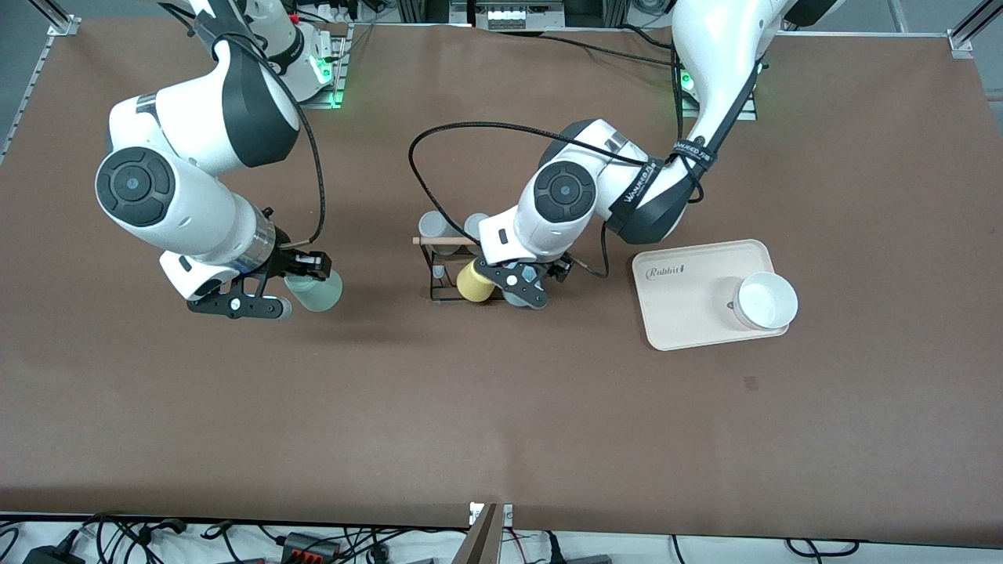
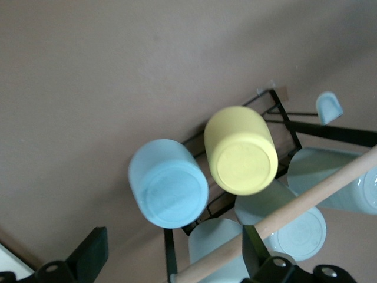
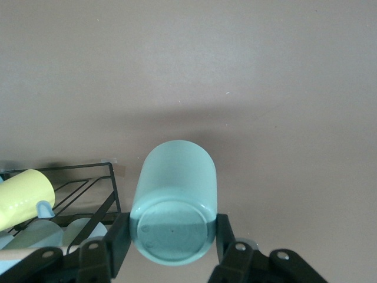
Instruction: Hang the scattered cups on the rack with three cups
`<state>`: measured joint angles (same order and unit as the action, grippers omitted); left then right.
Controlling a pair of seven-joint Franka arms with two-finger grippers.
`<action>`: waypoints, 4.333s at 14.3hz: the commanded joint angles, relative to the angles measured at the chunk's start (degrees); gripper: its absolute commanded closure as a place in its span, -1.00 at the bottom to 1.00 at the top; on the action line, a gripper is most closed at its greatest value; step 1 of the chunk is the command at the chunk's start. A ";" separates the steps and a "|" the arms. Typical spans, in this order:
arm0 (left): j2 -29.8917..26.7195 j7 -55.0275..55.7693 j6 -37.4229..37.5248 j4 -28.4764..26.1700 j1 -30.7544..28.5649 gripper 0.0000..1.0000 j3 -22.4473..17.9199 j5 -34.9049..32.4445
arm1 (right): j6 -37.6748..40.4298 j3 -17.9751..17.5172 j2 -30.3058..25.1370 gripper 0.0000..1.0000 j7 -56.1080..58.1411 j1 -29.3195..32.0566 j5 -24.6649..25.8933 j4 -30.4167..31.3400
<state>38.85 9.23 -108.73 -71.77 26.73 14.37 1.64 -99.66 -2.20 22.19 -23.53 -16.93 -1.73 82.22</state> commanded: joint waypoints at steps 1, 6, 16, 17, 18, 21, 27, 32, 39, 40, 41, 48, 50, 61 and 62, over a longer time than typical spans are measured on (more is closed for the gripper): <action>-5.79 -0.71 7.36 0.22 -3.94 -1.00 0.13 -0.15 | 1.40 0.36 0.66 0.38 -2.47 -0.55 -0.56 -1.80; -14.31 -0.62 26.08 0.66 -15.72 -1.00 -0.39 5.22 | 0.08 -0.08 1.80 0.38 -7.48 -3.45 -0.47 -2.59; -31.19 -1.06 17.61 -20.84 -28.39 -1.00 -0.48 -4.80 | -4.40 0.00 10.76 0.38 -24.27 -14.70 -0.38 -9.28; -31.12 -1.06 17.42 -20.87 -29.44 -1.00 -0.49 -4.80 | -4.49 0.00 11.03 0.38 -24.63 -14.79 -0.38 -9.28; -31.03 -1.06 17.33 -20.87 -30.41 -1.00 -0.49 -4.80 | -4.58 -0.08 11.38 0.38 -24.72 -15.14 -0.38 -9.28; -30.15 -1.85 17.68 -20.26 -30.86 -1.00 -0.40 -4.89 | -4.58 0.00 12.70 0.38 -26.56 -15.85 -0.47 -9.19; -29.53 2.26 17.85 -17.18 -33.67 -1.00 -0.93 -4.54 | -5.98 0.00 15.51 0.38 -26.13 -16.38 0.06 -8.75; -30.41 8.17 18.74 -16.83 -33.49 -1.00 -0.14 -4.80 | -7.74 0.00 16.74 0.38 -26.04 -16.73 0.32 -8.57; -30.67 7.12 14.34 -16.91 -33.58 -1.00 -0.22 -4.80 | -9.15 0.00 17.89 0.38 -25.51 -16.73 1.55 -7.52; -30.68 7.12 14.60 -16.91 -33.58 -1.00 -0.31 -4.80 | -9.41 0.00 17.97 0.36 -25.51 -16.73 1.46 -7.43; -30.68 7.12 14.95 -16.91 -33.58 -1.00 -0.48 -4.80 | -9.41 -0.08 18.15 0.33 -25.51 -16.73 1.46 -7.26; -30.76 4.74 14.87 -17.70 -33.67 -1.00 -0.93 -6.02 | -8.80 0.00 17.54 -1.00 -24.90 -16.29 0.94 -8.65; -30.85 4.74 14.60 -18.23 -33.58 -1.00 -0.22 -7.96 | -8.45 0.00 16.66 -1.00 -24.81 -16.03 0.93 -9.54; -41.39 4.65 3.88 -34.40 -33.93 -1.00 0.04 -6.48 | 4.64 0.62 5.59 -1.00 -9.56 -0.06 1.29 -16.31; -41.66 4.65 3.97 -34.93 -34.46 -1.00 0.04 -5.17 | 5.69 0.62 4.63 -1.00 -6.30 1.97 1.29 -16.31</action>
<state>0.59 15.05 -103.04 -102.49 -6.81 14.36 -4.69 -96.29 -0.45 28.36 -35.53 -18.96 -0.47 66.15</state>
